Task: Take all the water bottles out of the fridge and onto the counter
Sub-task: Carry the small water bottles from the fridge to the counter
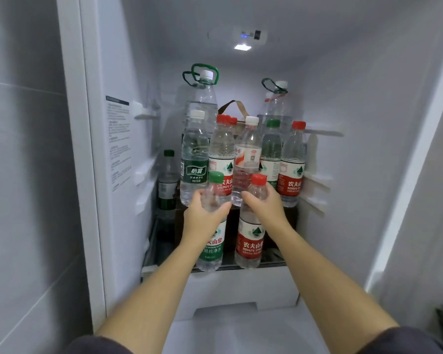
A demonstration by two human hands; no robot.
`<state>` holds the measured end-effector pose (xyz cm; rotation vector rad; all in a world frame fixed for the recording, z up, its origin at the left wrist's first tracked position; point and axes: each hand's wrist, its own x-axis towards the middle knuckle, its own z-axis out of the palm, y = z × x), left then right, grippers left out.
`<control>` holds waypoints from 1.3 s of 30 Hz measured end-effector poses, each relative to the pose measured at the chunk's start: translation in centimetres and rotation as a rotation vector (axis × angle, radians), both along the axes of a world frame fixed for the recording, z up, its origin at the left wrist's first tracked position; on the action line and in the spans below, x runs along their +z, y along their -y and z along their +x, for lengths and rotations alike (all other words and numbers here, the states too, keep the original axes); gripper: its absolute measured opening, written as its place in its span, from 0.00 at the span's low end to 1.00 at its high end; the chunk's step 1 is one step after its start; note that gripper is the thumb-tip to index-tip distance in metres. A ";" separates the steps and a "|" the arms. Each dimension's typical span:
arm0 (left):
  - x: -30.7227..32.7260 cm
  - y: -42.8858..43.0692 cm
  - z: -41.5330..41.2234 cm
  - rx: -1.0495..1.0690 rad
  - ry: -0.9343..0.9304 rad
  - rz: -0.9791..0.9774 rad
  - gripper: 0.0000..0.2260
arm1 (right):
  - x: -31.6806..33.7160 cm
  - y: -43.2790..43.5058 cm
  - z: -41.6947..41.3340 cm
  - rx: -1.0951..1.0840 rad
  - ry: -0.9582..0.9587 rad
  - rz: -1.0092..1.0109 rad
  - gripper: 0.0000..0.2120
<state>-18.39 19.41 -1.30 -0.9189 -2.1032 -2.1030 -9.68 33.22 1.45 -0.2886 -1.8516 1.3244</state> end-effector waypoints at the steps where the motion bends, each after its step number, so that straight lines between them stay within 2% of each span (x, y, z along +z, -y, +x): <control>1: -0.5 0.0 0.0 -0.003 0.024 0.000 0.27 | -0.1 0.1 0.1 -0.006 -0.012 -0.014 0.12; 5: -2.8 0.4 0.2 -0.016 0.069 0.017 0.21 | -1.1 0.2 0.4 -0.013 -0.028 -0.082 0.14; 16: -5.3 0.3 -0.7 -0.064 0.050 0.015 0.22 | -6.0 0.4 0.8 -0.050 0.100 -0.096 0.23; 25: -6.3 0.1 -1.5 -0.101 0.020 0.007 0.24 | -7.2 0.3 0.9 -0.052 0.141 -0.102 0.29; 29: -6.8 0.0 -1.7 -0.110 0.014 0.025 0.25 | -7.6 0.1 0.7 -0.074 0.149 -0.103 0.29; 34: -6.5 0.3 -1.4 -0.139 0.026 -0.006 0.20 | -7.7 0.8 1.7 -0.143 0.111 -0.096 0.26; 39: -5.8 1.4 0.9 -0.139 -0.001 -0.007 0.21 | -7.9 1.8 5.5 -0.168 0.107 -0.038 0.29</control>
